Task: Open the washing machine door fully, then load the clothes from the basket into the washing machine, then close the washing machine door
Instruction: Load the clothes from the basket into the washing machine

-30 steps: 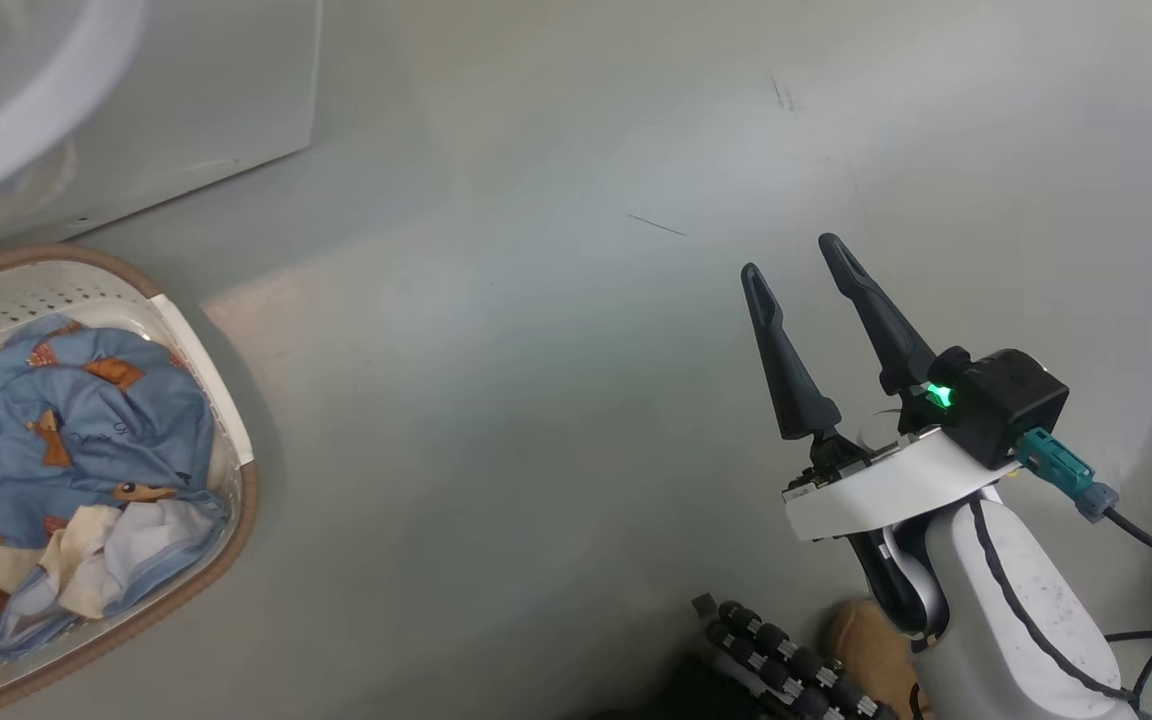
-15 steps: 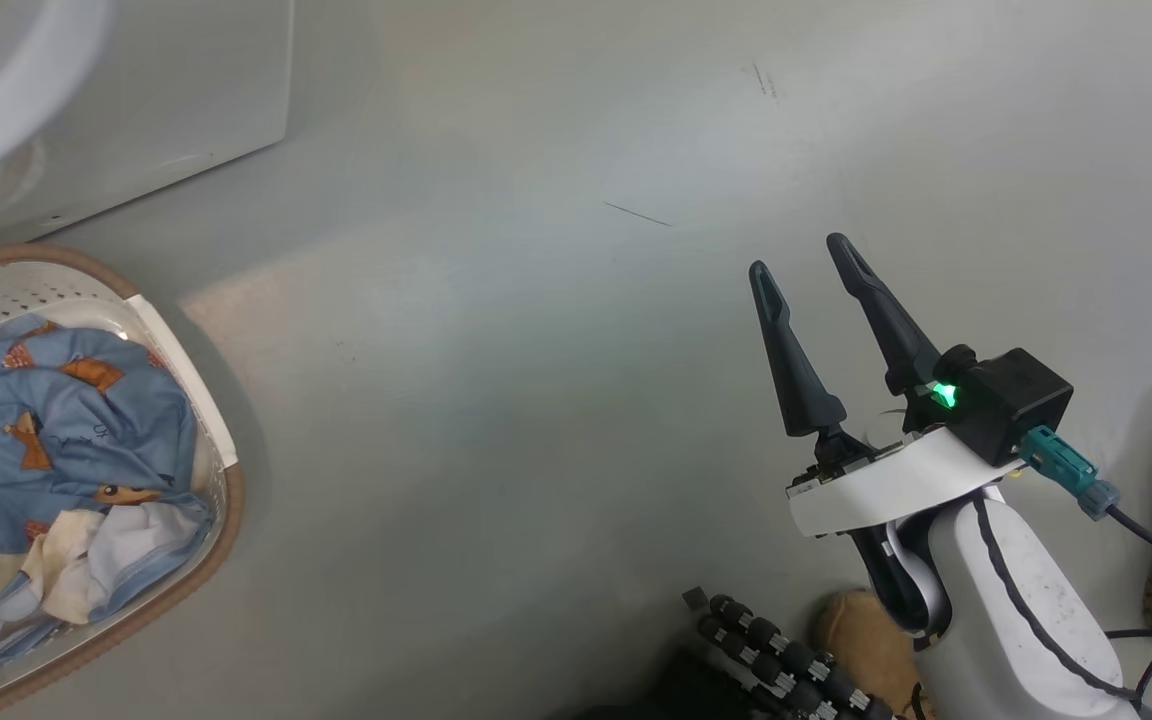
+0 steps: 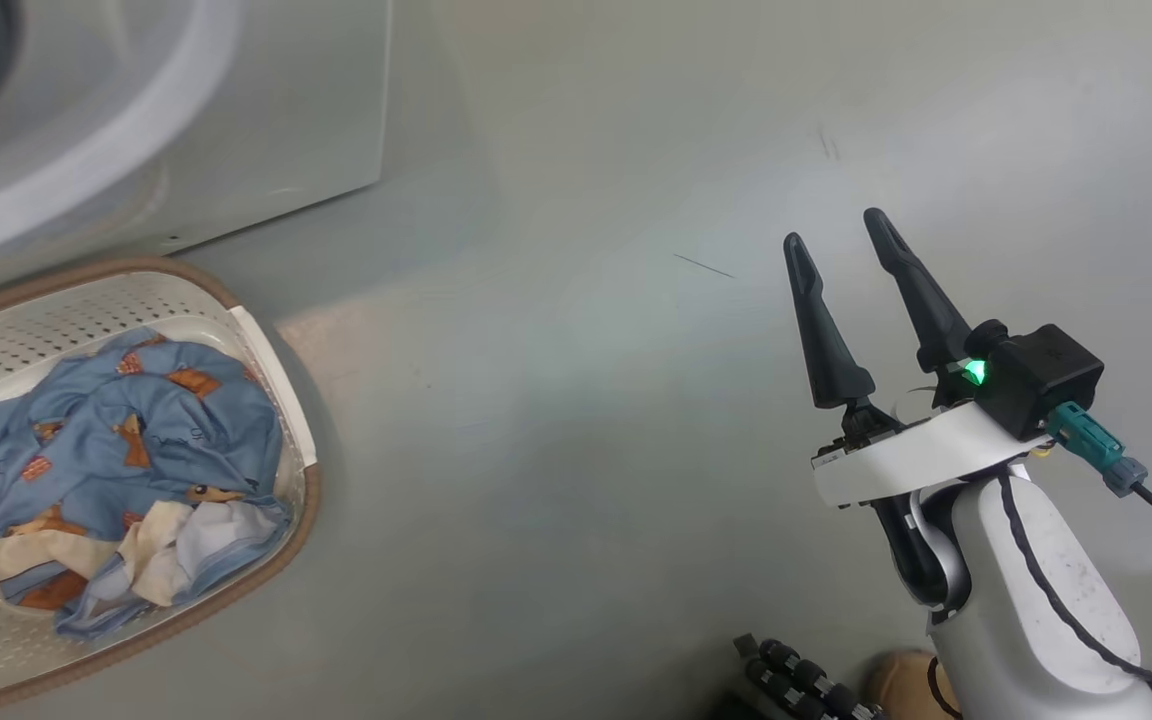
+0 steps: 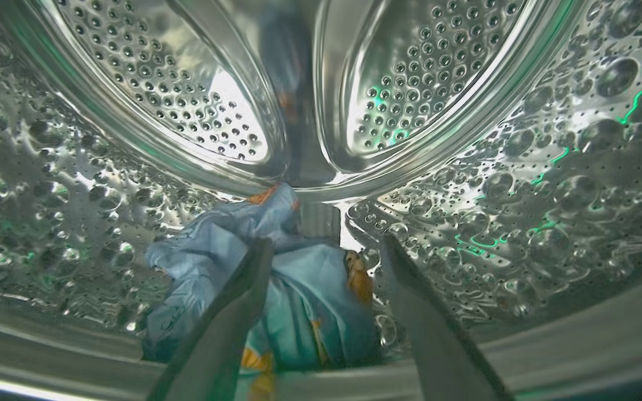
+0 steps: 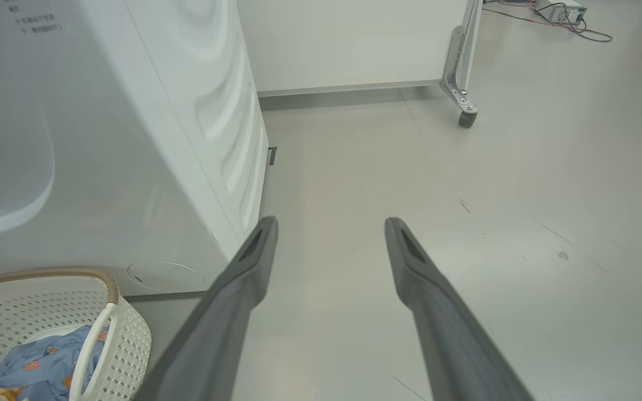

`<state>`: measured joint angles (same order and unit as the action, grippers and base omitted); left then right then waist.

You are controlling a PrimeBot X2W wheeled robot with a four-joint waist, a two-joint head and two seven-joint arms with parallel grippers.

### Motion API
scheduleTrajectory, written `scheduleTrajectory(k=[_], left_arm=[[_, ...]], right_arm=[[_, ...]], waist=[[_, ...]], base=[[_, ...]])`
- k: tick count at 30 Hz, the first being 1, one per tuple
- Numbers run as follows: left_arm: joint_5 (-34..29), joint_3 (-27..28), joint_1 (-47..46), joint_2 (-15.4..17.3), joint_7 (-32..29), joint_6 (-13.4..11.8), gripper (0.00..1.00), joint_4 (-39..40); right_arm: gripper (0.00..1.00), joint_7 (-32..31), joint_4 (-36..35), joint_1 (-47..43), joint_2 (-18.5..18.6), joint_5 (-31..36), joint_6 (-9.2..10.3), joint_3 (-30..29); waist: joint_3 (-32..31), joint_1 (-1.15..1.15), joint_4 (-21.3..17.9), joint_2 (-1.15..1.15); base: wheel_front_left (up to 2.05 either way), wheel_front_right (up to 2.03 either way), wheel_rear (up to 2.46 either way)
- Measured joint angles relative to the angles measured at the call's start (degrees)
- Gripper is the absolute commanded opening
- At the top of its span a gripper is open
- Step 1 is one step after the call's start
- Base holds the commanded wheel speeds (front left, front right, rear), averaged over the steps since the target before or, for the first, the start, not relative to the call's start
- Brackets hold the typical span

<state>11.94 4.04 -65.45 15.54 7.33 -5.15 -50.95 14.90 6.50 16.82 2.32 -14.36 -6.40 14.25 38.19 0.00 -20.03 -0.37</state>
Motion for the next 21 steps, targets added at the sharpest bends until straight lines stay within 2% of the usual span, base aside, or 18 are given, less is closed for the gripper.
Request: scheduleTrajectory(k=[10, 21], left_arm=[[1.3, -1.0, 8.4, -5.7, 5.4, 1.3, 1.00, -2.7], [4.4, -0.4, 19.1, -10.6, 6.9, 5.1, 1.00, -2.6]], right_arm=[[1.00, 0.0, 2.1, 0.2, 0.1, 1.4, -0.02, -2.3], [1.00, 0.0, 4.0, -2.9, 0.1, 2.6, -0.08, -4.3]], waist=[[-6.3, 0.00, 4.5, 0.00], [-15.0, 0.00, 9.0, 0.00]], base=[[0.00, 0.00, 0.00], [0.00, 0.00, 0.00]])
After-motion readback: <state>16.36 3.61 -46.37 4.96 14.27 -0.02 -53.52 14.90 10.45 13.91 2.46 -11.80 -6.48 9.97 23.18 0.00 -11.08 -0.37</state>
